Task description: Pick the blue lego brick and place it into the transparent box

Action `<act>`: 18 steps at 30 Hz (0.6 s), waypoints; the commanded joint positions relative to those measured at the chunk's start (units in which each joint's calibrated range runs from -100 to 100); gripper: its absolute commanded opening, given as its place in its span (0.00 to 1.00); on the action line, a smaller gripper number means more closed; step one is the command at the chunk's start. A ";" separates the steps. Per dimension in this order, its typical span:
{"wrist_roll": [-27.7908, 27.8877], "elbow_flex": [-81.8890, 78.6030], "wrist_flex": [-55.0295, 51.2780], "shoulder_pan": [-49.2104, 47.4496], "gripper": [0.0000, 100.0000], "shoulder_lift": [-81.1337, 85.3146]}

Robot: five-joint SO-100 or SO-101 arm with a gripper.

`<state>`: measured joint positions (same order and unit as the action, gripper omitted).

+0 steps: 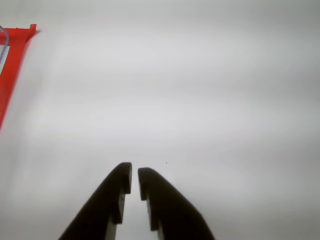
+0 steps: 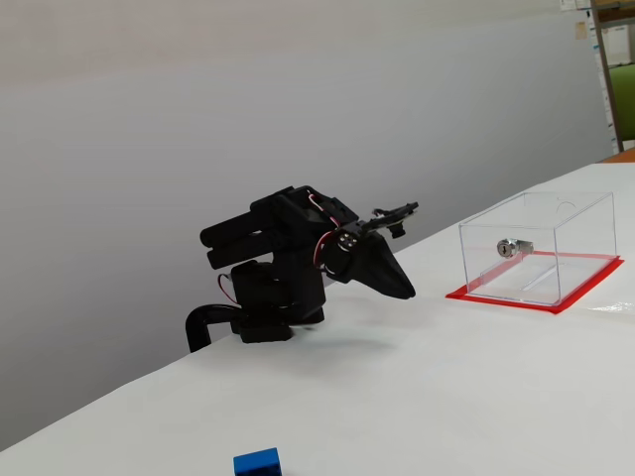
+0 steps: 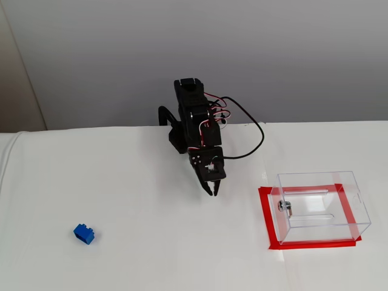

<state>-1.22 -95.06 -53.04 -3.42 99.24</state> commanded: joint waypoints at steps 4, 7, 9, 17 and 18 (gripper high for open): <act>-0.14 6.99 0.13 -3.94 0.01 -7.89; -0.14 12.42 0.13 -4.68 0.01 -13.24; -0.14 16.85 0.13 -4.75 0.01 -16.89; -0.08 35.38 0.13 -4.31 0.01 -32.84; -0.08 37.82 0.13 -4.31 0.01 -35.13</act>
<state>-1.22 -66.28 -53.04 -8.12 70.06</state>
